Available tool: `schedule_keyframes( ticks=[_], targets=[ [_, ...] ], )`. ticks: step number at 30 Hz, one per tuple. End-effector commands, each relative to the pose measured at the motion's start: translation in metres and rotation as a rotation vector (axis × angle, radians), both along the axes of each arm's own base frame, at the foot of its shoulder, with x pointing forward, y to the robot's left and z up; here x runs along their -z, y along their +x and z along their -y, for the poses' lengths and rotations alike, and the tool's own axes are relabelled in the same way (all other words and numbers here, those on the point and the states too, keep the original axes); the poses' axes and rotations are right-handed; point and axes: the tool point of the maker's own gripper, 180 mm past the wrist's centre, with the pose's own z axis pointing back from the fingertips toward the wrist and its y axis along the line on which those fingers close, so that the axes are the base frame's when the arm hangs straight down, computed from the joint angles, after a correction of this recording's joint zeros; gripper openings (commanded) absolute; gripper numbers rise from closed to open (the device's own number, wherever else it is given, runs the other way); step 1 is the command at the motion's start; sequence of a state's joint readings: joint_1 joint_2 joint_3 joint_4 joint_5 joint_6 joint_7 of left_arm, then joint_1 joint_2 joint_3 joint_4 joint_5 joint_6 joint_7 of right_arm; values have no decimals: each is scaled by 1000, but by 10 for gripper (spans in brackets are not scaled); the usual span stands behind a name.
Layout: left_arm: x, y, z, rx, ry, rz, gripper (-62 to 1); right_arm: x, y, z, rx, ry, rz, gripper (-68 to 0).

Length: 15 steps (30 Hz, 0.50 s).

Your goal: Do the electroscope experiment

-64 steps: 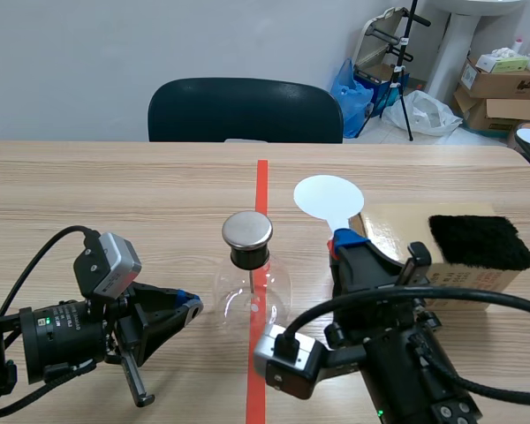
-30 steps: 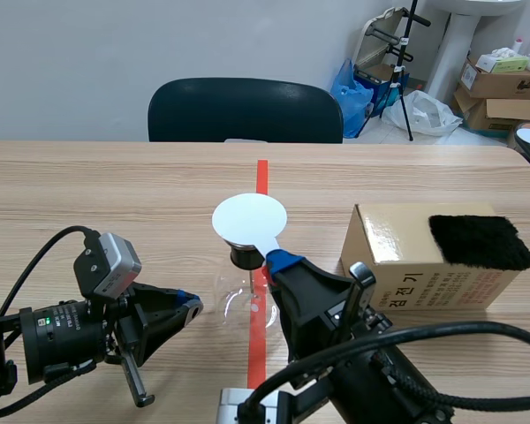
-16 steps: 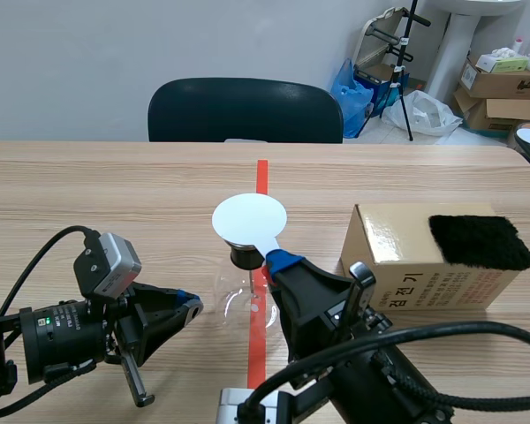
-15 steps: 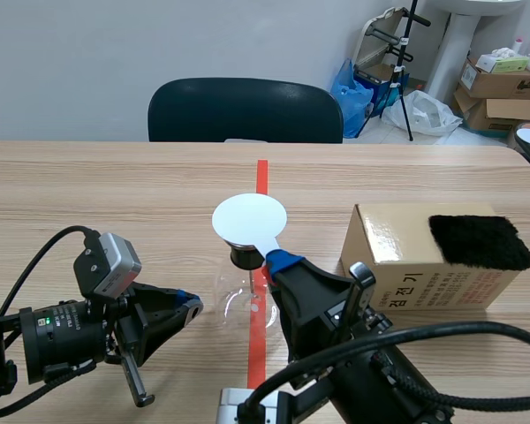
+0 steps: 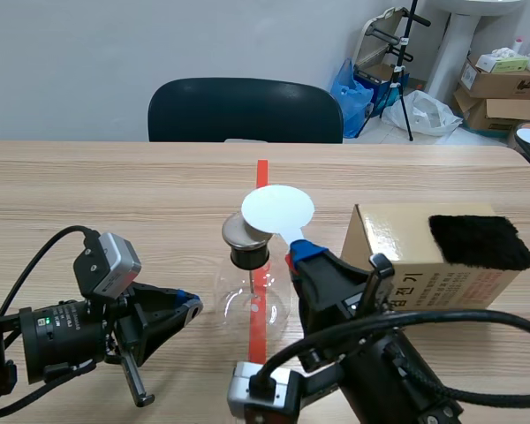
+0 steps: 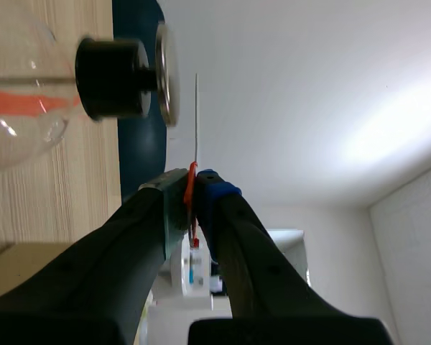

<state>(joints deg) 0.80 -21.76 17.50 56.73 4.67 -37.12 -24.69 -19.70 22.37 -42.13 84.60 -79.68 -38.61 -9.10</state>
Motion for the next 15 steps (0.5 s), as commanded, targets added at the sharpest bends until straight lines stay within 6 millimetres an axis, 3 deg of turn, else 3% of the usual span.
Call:
schedule_keyframes(
  ticks=[1, 15],
  targets=[
    [-9, 4, 3, -2, -26, 26, -582, -8, 8, 7, 39, 13, 29, -665],
    [-9, 4, 3, -2, -26, 26, -582, -8, 25, 60, 347, 40, 21, -665]
  ],
)
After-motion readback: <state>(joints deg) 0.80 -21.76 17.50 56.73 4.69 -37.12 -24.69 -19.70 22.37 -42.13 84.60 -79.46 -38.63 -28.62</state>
